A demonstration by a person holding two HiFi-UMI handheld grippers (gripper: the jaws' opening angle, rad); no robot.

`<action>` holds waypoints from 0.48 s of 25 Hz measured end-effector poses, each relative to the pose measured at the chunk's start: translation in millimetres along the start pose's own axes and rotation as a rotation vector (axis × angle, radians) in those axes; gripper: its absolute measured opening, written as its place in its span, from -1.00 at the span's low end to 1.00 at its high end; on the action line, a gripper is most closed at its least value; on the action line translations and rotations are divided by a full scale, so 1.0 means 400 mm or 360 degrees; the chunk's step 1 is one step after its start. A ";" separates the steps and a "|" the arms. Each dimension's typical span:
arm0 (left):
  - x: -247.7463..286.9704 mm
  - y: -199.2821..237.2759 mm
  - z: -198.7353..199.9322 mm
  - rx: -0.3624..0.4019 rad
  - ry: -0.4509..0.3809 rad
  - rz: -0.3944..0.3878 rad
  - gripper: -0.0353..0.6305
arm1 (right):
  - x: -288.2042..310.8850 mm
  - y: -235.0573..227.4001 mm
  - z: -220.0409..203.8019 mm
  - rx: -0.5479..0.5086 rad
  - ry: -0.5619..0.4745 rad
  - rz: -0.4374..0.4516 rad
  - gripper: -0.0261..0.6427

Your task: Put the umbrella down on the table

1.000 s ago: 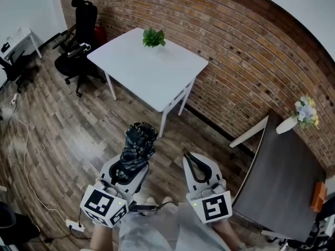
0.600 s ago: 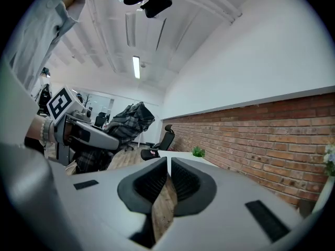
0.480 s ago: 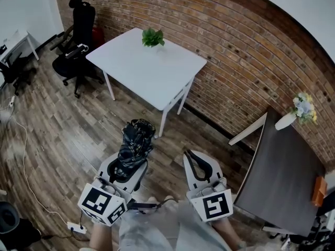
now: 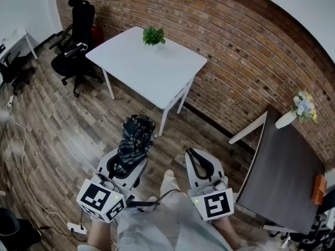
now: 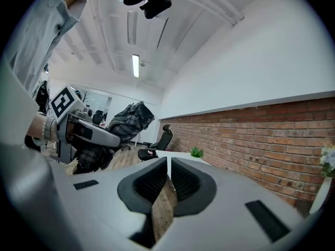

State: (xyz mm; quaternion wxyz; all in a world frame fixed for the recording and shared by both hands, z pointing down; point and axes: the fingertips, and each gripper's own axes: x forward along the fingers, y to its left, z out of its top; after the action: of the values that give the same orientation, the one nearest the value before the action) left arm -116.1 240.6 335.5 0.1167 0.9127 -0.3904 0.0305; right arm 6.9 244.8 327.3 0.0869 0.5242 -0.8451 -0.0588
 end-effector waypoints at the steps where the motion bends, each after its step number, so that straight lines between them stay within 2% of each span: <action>1: 0.002 0.002 -0.001 0.0007 -0.0007 0.0000 -0.24 | 0.005 -0.001 -0.004 -0.0001 -0.0005 -0.0001 -0.76; 12: 0.154 0.110 0.031 0.0019 -0.0072 0.0047 -0.24 | 0.180 -0.099 -0.026 -0.0024 -0.0067 0.0054 -0.76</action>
State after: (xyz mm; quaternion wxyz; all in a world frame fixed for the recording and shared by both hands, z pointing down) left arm -105.7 164.8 340.9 0.1020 0.9079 -0.4063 0.0138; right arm 12.5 162.7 336.2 0.0739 0.5078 -0.8551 -0.0747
